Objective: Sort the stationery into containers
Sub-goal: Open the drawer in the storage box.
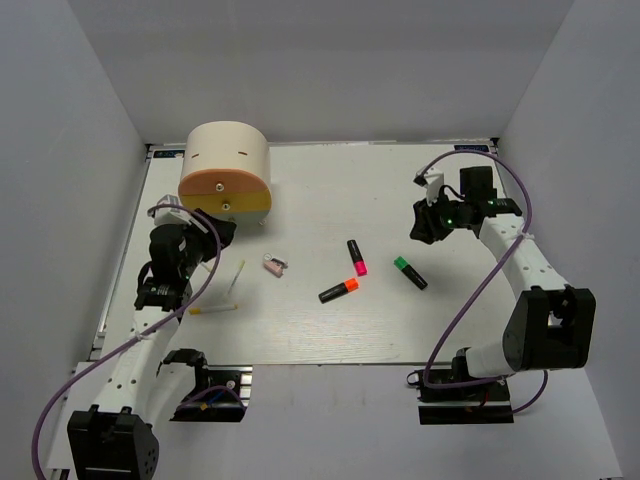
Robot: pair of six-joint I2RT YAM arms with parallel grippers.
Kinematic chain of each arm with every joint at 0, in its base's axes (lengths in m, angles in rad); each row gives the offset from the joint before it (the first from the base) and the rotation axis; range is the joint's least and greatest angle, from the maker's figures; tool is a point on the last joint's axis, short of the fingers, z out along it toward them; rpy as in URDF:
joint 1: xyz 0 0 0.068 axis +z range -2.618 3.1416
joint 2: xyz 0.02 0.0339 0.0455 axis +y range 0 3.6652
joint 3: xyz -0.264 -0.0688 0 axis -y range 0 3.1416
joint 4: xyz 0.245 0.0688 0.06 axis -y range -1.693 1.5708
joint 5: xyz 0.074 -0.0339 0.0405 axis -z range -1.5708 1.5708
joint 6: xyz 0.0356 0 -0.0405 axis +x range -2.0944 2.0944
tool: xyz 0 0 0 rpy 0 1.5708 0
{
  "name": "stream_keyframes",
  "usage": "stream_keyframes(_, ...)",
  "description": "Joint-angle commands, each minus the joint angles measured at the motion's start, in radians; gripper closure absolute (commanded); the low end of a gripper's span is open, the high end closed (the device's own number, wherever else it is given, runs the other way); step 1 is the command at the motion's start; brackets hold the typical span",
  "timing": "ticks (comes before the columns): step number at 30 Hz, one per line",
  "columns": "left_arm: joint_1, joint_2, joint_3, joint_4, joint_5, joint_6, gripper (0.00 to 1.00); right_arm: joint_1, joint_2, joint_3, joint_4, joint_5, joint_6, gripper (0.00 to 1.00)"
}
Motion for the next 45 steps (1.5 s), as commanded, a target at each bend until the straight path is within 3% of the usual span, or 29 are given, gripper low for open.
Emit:
stream_keyframes(1, 0.006, -0.009, 0.009, 0.050, -0.115, -0.176, 0.25, -0.001, -0.045, -0.031, 0.018, -0.090, -0.002, 0.58)
stream_keyframes(3, 0.006, -0.018, -0.012, 0.085, -0.115, -0.268, 0.25, -0.001, -0.048, -0.041, 0.024, -0.123, -0.001, 0.45)
stream_keyframes(5, 0.032, 0.017, 0.000, 0.096, -0.099, -0.356, 0.25, -0.003, -0.044, -0.043, 0.027, -0.139, 0.001, 0.42)
stream_keyframes(8, 0.056, 0.108, 0.038, 0.127, -0.033, -0.434, 0.27, -0.004, -0.035, -0.041, 0.038, -0.153, 0.004, 0.42)
stream_keyframes(14, 0.080, 0.162, 0.038, 0.318, -0.046, -0.500, 0.34, -0.001, -0.038, -0.060, 0.067, -0.176, -0.007, 0.42)
stream_keyframes(20, 0.100, 0.194, 0.009, 0.504, -0.006, -0.542, 0.46, -0.003, -0.033, -0.078, 0.067, -0.232, -0.028, 0.47)
stream_keyframes(24, 0.109, 0.240, -0.015, 0.594, 0.003, -0.571, 0.47, -0.003, -0.028, -0.084, 0.064, -0.263, -0.058, 0.55)
stream_keyframes(29, 0.109, 0.323, -0.060, 0.794, 0.033, -0.609, 0.44, -0.006, -0.019, -0.080, 0.055, -0.292, -0.073, 0.58)
stream_keyframes(45, 0.109, 0.450, -0.047, 0.886, 0.024, -0.618, 0.41, -0.004, -0.015, -0.086, 0.061, -0.295, -0.081, 0.59)
